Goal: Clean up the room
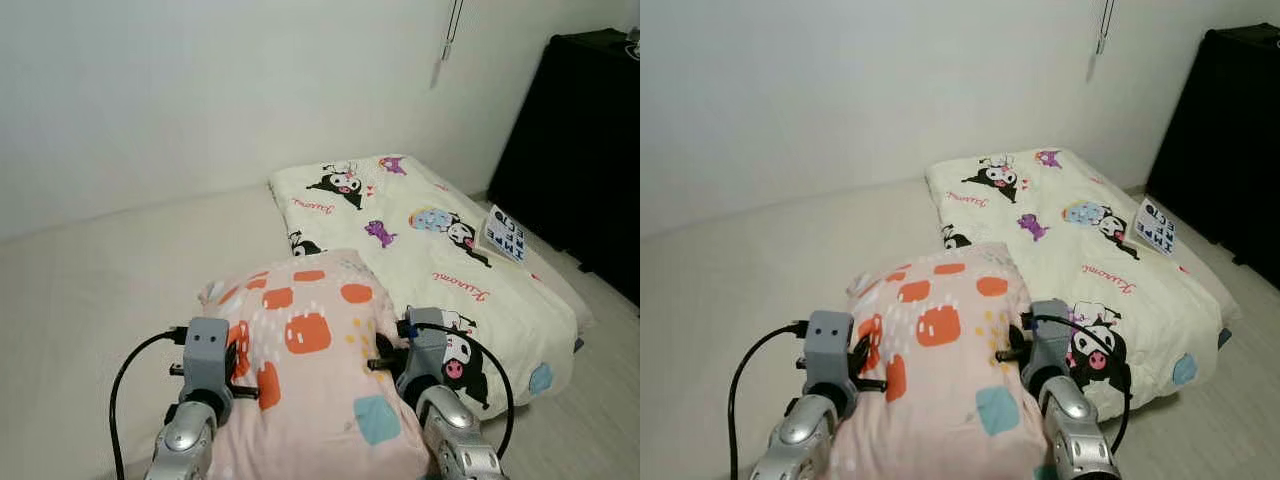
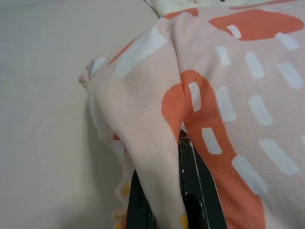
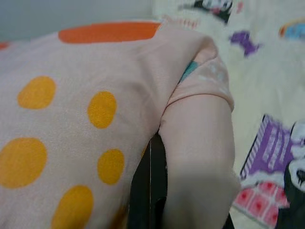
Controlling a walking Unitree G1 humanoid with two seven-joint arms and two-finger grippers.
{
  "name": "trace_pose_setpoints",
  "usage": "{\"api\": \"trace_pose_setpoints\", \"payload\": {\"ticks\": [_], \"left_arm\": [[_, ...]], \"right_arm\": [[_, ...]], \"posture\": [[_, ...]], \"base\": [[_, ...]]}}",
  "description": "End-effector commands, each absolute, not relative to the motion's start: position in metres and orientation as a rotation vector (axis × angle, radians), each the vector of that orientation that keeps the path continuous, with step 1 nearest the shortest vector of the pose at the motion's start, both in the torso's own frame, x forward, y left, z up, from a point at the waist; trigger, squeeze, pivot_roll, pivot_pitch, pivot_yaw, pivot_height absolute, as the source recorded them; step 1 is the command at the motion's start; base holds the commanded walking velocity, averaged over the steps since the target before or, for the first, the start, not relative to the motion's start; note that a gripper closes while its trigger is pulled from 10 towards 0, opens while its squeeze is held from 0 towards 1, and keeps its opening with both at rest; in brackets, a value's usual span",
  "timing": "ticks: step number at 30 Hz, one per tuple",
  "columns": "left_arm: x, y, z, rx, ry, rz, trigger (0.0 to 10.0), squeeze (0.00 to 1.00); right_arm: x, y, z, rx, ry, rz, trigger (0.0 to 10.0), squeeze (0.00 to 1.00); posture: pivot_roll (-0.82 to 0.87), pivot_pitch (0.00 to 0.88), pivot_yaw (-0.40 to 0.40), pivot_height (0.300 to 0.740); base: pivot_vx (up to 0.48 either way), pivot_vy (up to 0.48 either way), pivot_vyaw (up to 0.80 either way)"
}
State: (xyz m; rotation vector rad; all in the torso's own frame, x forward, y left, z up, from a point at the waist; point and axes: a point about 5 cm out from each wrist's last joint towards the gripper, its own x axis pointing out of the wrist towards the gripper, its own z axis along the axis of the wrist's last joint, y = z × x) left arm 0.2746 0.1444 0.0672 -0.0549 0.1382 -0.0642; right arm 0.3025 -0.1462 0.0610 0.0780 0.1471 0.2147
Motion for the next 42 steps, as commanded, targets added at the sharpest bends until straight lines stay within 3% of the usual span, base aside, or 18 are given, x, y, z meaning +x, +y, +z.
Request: {"api": "trace_pose_setpoints", "payload": {"ticks": [1, 6, 19, 29, 37, 42], "left_arm": [[0.272, 0.144, 0.07, -0.068, 0.113, -0.064, 10.0, 0.0], [0.271, 0.14, 0.07, -0.069, 0.11, -0.079, 10.0, 0.0], [0.278, 0.134, 0.083, -0.089, 0.043, -0.108, 10.0, 0.0], [0.273, 0.098, 0.111, -0.087, -0.043, -0.339, 10.0, 0.0], [0.275, 0.098, 0.109, -0.106, -0.031, -0.318, 10.0, 0.0], [0.276, 0.107, 0.114, -0.059, -0.064, -0.292, 10.0, 0.0]], "right_arm": [[0.304, -0.146, 0.066, 0.068, 0.095, 0.21, 10.0, 0.0], [0.302, -0.149, 0.063, 0.132, 0.116, 0.211, 10.0, 0.0], [0.308, -0.151, 0.073, 0.091, 0.048, 0.219, 10.0, 0.0], [0.304, -0.155, 0.103, 0.079, -0.082, 0.18, 10.0, 0.0], [0.301, -0.171, 0.106, 0.042, -0.116, 0.077, 10.0, 0.0], [0.297, -0.164, 0.101, 0.021, -0.091, 0.117, 10.0, 0.0]], "posture": [[0.0, 0.099, -0.022, 0.74], [0.0, 0.098, -0.023, 0.74], [0.0, 0.09, -0.021, 0.74], [-0.01, 0.08, -0.001, 0.74], [-0.02, 0.078, 0.009, 0.74], [-0.02, 0.076, 0.002, 0.74]], "base": [[0.0, 0.0, 0.0], [0.0, 0.0, 0.0], [0.0, 0.0, 0.0], [0.0, 0.0, 0.0], [0.0, 0.0, 0.0], [0.0, 0.0, 0.0]]}}
